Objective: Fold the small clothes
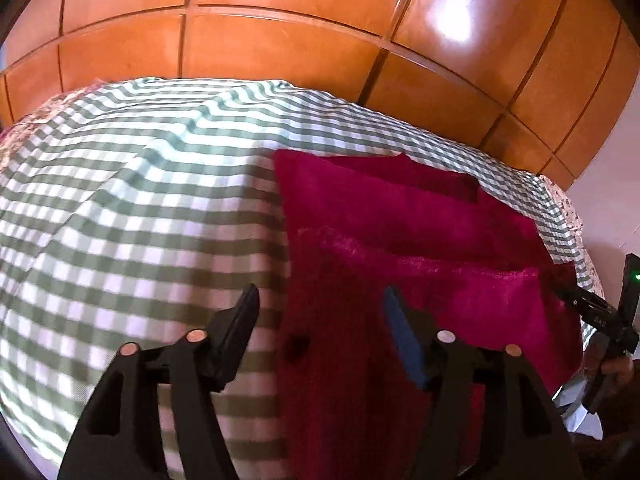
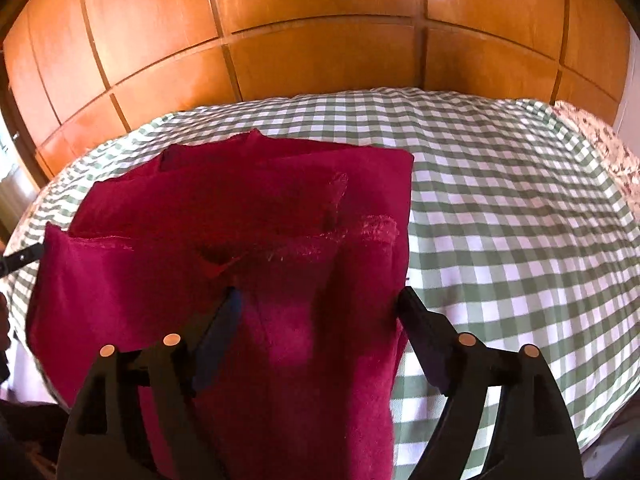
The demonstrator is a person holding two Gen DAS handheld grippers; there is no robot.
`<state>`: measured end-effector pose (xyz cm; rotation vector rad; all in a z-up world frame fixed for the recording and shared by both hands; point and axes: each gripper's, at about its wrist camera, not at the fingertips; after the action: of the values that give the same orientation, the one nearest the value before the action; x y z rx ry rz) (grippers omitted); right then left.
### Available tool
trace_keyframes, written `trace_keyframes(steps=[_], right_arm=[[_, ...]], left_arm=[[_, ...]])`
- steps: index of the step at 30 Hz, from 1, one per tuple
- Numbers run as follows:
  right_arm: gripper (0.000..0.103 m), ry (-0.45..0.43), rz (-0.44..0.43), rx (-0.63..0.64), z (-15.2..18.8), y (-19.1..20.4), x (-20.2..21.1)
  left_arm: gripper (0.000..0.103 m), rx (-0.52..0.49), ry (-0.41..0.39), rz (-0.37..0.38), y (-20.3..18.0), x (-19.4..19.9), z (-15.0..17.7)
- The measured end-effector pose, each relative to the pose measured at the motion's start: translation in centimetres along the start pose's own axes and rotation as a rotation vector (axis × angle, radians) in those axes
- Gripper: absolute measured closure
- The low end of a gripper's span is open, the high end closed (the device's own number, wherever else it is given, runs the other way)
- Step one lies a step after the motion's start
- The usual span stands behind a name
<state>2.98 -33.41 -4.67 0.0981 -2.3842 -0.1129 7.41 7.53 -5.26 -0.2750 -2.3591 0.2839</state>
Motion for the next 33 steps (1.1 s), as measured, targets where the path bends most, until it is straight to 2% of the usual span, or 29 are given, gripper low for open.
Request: trace_keyframes(steps=[4,5,7,8,9,11,16,21,25,29,33], right_arm=[[0.026,-0.017,0.018,-0.023,-0.4,-0.8,0.0],[0.032,-0.017,0.017,-0.025,-0.6,-0.9,-0.1],[0.041,-0.003,0.006,-0.024,-0.8,-0.9,-0.4],[0.052,0.004,0.001,-0.018,-0.8,-0.8,-0.6],[0.057,0.009,0.001,-0.01,-0.8,-0.6,-0.7],[0.076,0.007,0.005,0.014,-0.9,-0.2,-0.7],[0.095,0.003,0.037,0.055,-0.9,0.2,0.6],[0.096,-0.067,0.006,0.032,-2.5,-0.1,4.1],[0.096,-0.121,-0.021,0.03,-4.8,-0.1,5.1],[0.096,-0.169,-0.017,0.03,-8.0,-0.1,3.7],[0.097,-0.178,0.021,0.027,-11.4,-0.5,0.0]], left_arm=[[0.075,0.009,0.043,0.04,-0.4,-1.6,0.2],[0.077,0.011,0.046,0.039,-0.4,-1.8,0.3],[0.09,0.003,0.033,0.032,-0.6,-1.8,0.3],[0.092,0.0,0.024,0.032,-0.8,-1.6,0.3],[0.094,-0.004,0.009,0.03,-0.9,-1.3,0.3],[0.095,-0.021,-0.018,0.025,-1.3,-0.5,0.2],[0.095,-0.07,-0.1,0.021,-2.4,2.6,-0.1],[0.095,-0.064,-0.146,0.037,-2.7,5.1,-0.3],[0.095,-0.057,-0.182,0.036,-2.7,5.7,-2.0],[0.095,-0.063,-0.209,0.002,-2.7,4.2,-5.0],[0.096,-0.059,-0.212,-0.027,-2.6,0.8,-8.4]])
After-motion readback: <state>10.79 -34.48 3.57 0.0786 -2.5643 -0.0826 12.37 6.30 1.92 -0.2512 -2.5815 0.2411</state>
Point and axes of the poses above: each gripper's, at about its wrist camera, not at the fingertips, and x roughly against the way its jaws point, y to its left, z to its underside, and after that the axes turned 9 degrees about -y, right-handed
